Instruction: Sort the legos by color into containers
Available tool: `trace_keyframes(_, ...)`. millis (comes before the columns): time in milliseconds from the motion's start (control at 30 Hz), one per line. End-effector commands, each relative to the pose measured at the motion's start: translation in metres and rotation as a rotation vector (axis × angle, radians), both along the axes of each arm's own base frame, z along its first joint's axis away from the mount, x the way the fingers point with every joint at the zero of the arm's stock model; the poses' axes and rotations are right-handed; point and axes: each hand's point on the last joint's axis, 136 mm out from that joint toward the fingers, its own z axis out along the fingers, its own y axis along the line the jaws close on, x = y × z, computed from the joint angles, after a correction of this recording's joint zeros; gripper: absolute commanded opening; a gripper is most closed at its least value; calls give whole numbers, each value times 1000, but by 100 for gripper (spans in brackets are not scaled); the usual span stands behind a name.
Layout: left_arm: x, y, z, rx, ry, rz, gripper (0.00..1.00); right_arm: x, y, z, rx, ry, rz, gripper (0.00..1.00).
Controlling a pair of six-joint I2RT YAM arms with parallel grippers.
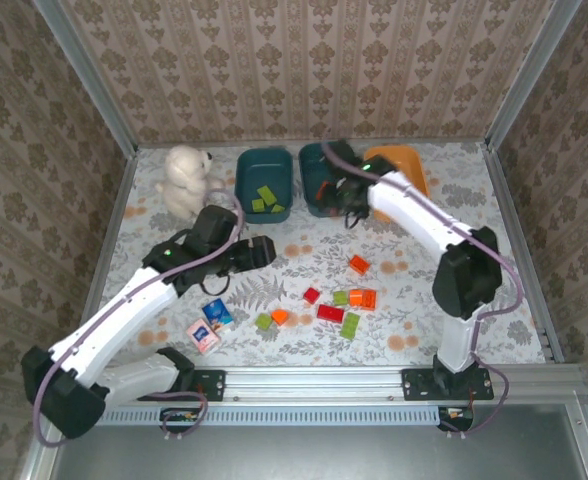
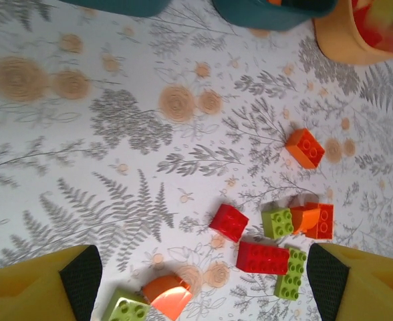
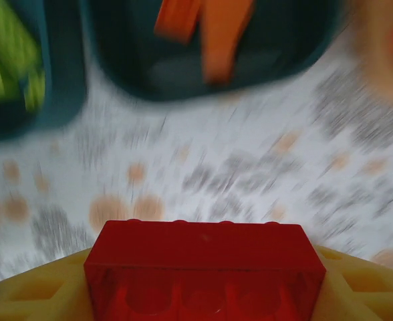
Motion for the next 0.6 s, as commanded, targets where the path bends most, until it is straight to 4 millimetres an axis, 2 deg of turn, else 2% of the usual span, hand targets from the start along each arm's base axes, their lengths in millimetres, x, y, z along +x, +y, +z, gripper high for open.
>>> trace_keyframes(0, 14, -30, 17, -43, -49, -80, 83, 31, -48, 5, -12, -12, -85, 54)
trace_keyframes(133, 27, -46, 20, -51, -55, -99, 83, 85, -90, 1, 74, -49, -234, 54)
trace_keyframes(300, 37, -58, 23, -46, -57, -119, 83, 142, -116, -22, 169, -70, -350, 54)
trace_keyframes(433, 41, -61, 23, -43, -53, -116, 83, 172, -130, -49, 217, -62, -423, 54)
trace_keyframes(567, 43, -60, 20, -37, -45, -101, 83, 187, -147, -71, 234, -62, -479, 55)
